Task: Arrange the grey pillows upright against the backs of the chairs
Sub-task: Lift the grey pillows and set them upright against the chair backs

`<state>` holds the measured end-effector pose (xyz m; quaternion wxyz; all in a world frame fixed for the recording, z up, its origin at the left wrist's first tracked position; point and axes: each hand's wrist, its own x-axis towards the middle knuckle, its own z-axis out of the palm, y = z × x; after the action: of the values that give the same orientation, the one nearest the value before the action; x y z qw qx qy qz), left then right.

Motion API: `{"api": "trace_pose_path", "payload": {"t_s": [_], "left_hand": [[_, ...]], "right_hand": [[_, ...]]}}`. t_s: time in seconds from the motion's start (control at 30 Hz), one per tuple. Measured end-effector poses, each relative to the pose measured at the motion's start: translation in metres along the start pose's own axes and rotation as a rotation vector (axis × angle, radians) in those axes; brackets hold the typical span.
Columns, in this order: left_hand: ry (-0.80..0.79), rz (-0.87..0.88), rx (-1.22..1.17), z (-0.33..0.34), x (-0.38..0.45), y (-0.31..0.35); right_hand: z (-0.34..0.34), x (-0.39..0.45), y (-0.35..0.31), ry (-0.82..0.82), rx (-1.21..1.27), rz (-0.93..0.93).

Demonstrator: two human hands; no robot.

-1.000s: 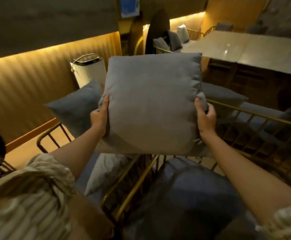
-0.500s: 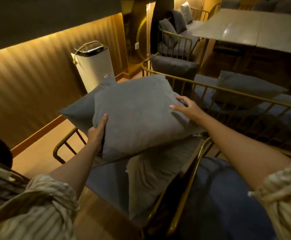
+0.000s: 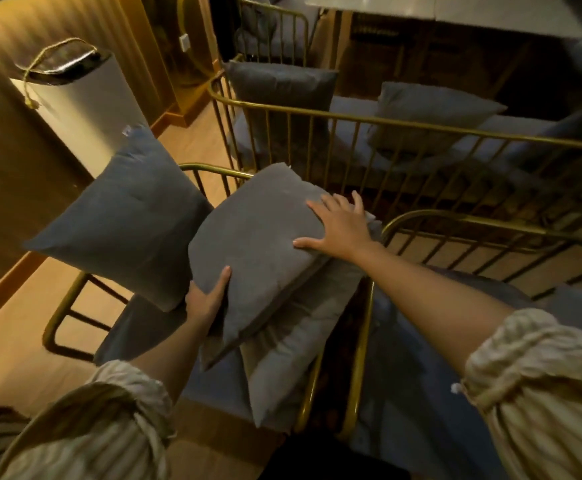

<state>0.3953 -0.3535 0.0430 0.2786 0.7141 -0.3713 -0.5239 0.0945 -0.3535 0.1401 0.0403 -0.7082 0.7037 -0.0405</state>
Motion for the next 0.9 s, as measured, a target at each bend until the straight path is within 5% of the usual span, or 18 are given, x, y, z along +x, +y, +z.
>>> {"api": "trace_pose_path", "payload": {"t_s": [0.13, 0.23, 0.3, 0.43, 0.53, 0.67, 0.9], "left_hand": [[0.088, 0.169, 0.179, 0.022, -0.014, 0.043], [-0.028, 0.462, 0.183, 0.053, -0.035, 0.086], [-0.067, 0.670, 0.182, 0.084, -0.060, 0.114], [0.142, 0.952, 0.190, 0.149, -0.119, 0.154], [-0.078, 1.081, 0.177, 0.199, -0.155, 0.157], [-0.267, 1.109, 0.349, 0.284, -0.204, 0.132], [-0.641, 0.814, 0.679, 0.422, -0.274, 0.045]], "right_hand": [[-0.007, -0.018, 0.010, 0.109, 0.127, -0.036], [-0.016, -0.042, 0.037, 0.192, 0.252, -0.012], [-0.026, -0.063, 0.062, 0.223, 0.367, 0.098], [-0.045, -0.116, 0.122, 0.230, 0.467, 0.363], [-0.048, -0.170, 0.174, 0.242, 0.522, 0.560], [-0.044, -0.270, 0.246, 0.257, 0.526, 0.767], [-0.027, -0.462, 0.353, 0.327, 0.338, 1.179]]}}
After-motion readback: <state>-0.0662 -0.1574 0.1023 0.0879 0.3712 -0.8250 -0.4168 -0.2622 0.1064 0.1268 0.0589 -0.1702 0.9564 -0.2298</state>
